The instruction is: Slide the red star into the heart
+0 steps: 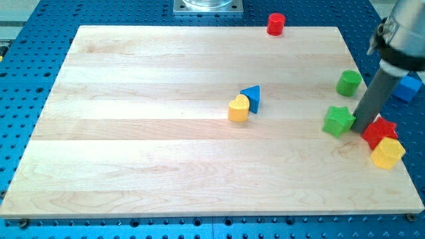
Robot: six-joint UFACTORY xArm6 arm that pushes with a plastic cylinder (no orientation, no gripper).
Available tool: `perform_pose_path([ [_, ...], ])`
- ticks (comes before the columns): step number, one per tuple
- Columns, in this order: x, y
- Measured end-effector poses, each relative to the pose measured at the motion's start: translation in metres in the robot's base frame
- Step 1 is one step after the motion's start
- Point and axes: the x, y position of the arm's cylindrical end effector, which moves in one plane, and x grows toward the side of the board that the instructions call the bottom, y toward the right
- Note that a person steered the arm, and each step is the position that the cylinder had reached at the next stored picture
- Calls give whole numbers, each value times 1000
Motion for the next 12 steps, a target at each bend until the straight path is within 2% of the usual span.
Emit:
perform_pose_path([
  [1, 1, -97],
  [2, -5, -138],
  [3, 6, -138],
  [5, -27, -20],
  [6, -33, 65],
  [7, -17, 109],
  [8, 10, 50],
  [9, 0, -75],
  [10, 12, -36],
  [11, 34, -58],
  [12, 45, -152],
])
